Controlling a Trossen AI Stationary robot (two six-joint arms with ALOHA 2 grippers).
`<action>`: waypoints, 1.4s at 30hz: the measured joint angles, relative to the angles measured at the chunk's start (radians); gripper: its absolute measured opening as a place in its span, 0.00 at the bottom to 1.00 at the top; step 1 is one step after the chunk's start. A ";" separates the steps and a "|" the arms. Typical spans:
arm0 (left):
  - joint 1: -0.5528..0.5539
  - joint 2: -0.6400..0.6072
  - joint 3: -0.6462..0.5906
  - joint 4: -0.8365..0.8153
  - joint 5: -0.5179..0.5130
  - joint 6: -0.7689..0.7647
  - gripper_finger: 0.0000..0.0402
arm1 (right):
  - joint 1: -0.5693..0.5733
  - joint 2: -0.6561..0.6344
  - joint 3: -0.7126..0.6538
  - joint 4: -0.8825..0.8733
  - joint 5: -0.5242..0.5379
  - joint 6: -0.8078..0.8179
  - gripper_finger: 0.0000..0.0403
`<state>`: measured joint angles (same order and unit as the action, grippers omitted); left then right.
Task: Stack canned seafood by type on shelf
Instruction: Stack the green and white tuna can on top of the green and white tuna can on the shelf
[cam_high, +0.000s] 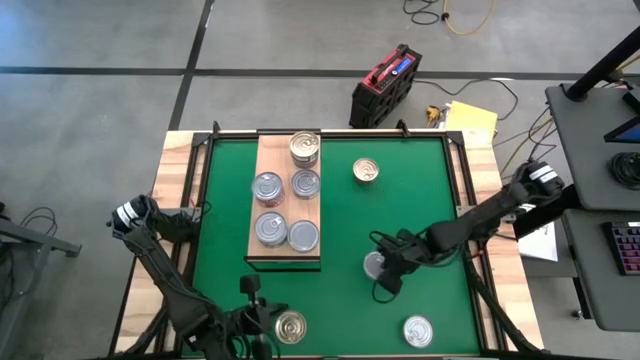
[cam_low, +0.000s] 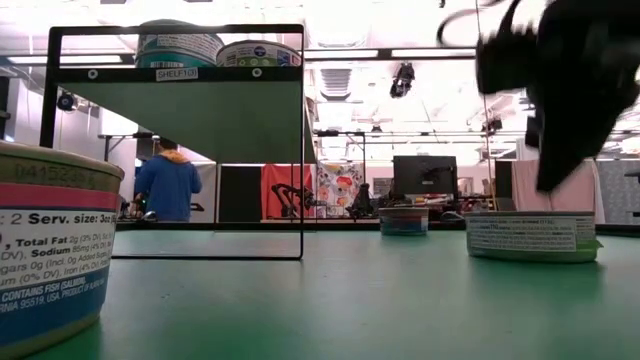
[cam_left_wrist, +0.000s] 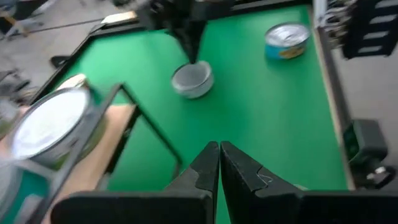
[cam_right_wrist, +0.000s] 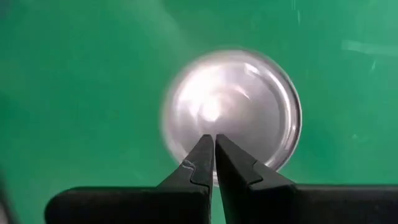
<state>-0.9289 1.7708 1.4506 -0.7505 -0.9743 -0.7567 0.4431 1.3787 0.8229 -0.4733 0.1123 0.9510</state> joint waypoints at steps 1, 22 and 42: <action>0.007 0.006 0.000 0.040 0.007 0.031 0.00 | 0.008 -0.022 0.001 -0.007 0.014 -0.003 0.02; 0.171 0.178 0.052 0.346 0.181 0.219 0.00 | 0.055 -0.160 0.000 -0.044 0.099 -0.049 0.02; 0.346 0.490 0.576 0.119 0.320 0.509 0.00 | 0.134 -0.170 -0.065 -0.077 0.098 -0.108 0.02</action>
<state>-0.5824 2.2611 2.0266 -0.6314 -0.6538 -0.2477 0.5775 1.2084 0.7577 -0.5507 0.2105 0.8428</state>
